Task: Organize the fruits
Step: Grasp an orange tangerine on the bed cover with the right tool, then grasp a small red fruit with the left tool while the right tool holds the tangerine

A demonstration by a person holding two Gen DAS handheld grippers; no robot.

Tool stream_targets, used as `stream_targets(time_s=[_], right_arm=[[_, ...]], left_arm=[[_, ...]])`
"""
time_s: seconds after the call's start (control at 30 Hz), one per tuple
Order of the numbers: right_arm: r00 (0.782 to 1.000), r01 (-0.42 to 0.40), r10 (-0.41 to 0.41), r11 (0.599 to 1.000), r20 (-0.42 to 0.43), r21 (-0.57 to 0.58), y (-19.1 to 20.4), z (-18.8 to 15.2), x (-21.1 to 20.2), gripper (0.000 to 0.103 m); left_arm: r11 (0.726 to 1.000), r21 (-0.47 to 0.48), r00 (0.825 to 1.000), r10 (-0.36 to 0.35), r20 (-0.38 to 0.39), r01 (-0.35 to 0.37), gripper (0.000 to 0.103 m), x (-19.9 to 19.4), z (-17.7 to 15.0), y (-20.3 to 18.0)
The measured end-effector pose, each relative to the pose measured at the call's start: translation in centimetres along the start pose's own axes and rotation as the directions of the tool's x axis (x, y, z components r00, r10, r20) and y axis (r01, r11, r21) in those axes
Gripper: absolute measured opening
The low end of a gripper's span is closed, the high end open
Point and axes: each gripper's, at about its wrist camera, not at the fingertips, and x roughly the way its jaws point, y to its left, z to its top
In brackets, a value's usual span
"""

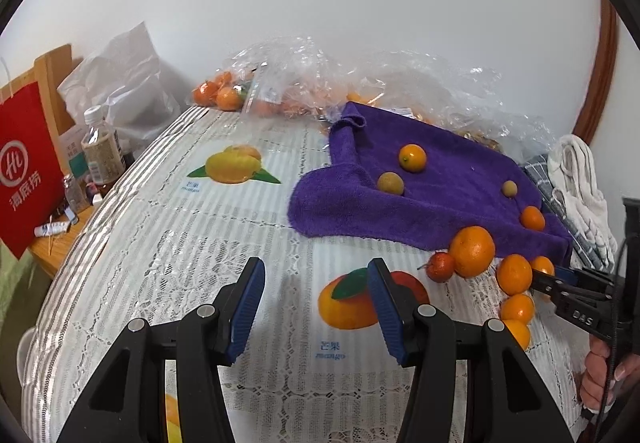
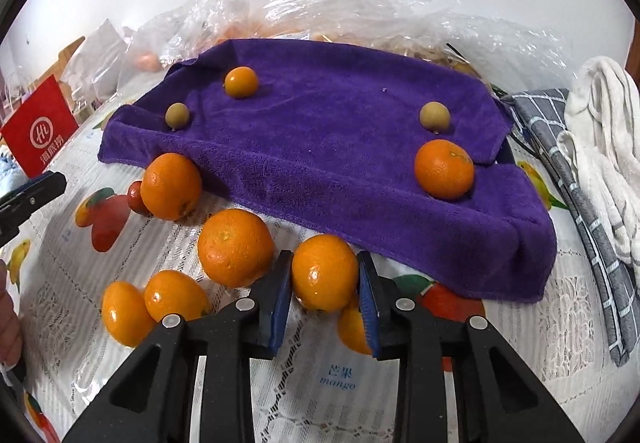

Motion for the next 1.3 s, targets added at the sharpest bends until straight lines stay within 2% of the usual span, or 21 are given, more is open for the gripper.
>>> stream_targets(time_s=[0.13, 0.37, 0.43, 0.5, 0.57, 0.67, 0.7, 0.73, 0.83, 0.97, 1.17, 1.23, 1.3], right_arm=[[0.999, 0.026, -0.026, 1.000, 0.042, 0.004, -1.0, -0.2, -1.9, 0.031], [0.994, 0.069, -0.075, 0.996, 0.085, 0.063, -4.0, -1.5, -3.8, 0.031], [0.993, 0.061, -0.069, 0.994, 0.091, 0.090, -5.0, -1.8, -4.0, 0.031], [0.994, 0.035, -0.047, 0.992, 0.102, 0.119, -5.9, -2.0, -4.1, 0.031], [0.993, 0.014, -0.031, 0.989, 0.114, 0.148, -6.6, -2.3, -4.2, 0.031], [0.991, 0.025, -0.046, 0.986, 0.123, 0.164, -7.0, -2.3, -4.4, 0.031], [0.990, 0.020, -0.042, 0.985, 0.131, 0.169, -7.1, -2.3, -4.5, 0.031], [0.990, 0.009, -0.034, 0.984, 0.137, 0.176, -7.2, -2.4, -4.5, 0.031], [0.992, -0.002, -0.022, 0.982, 0.126, 0.190, -7.5, -2.6, -4.3, 0.031], [0.994, -0.003, -0.019, 0.982, 0.111, 0.190, -7.5, -2.3, -3.8, 0.031], [0.993, 0.006, -0.026, 0.986, 0.118, 0.166, -7.3, -2.3, -3.9, 0.031], [0.995, 0.005, -0.023, 0.983, 0.098, 0.181, -7.5, -2.4, -3.4, 0.031], [0.997, 0.008, -0.023, 0.982, 0.079, 0.187, -7.5, -2.4, -2.8, 0.031]], left_arm=[[0.999, -0.050, 1.000, 0.010, 0.004, -0.010, 0.051, 0.0, 0.0, 0.8], [0.998, 0.040, 0.998, -0.045, 0.034, 0.044, 0.051, -0.6, 0.1, -1.0], [0.997, 0.041, 0.998, -0.067, 0.004, 0.067, 0.051, -0.5, 0.4, -1.6], [0.992, 0.009, 0.991, -0.124, -0.055, 0.124, 0.050, -0.2, 1.0, -2.2], [0.986, 0.020, 0.984, -0.161, -0.076, 0.163, 0.050, 0.0, 1.5, -3.5], [0.987, 0.099, 0.988, -0.113, -0.108, 0.124, 0.049, 1.6, 1.7, -5.7], [0.987, 0.113, 0.988, -0.098, -0.122, 0.112, 0.044, 2.1, 1.6, -6.2], [0.986, 0.131, 0.985, -0.082, -0.155, 0.103, 0.040, 3.0, 1.4, -6.8], [0.980, 0.155, 0.971, -0.093, -0.221, 0.129, 0.039, 4.3, 0.7, -7.6], [0.976, 0.163, 0.966, -0.104, -0.236, 0.145, 0.039, 4.9, 0.3, -8.3], [0.979, 0.168, 0.966, -0.072, -0.249, 0.116, 0.036, 6.2, 1.2, -9.0], [0.976, 0.188, 0.968, -0.066, -0.243, 0.113, 0.032, 6.3, 1.1, -8.9], [0.978, 0.169, 0.973, -0.084, -0.216, 0.122, 0.026, 6.4, 1.0, -8.5]])
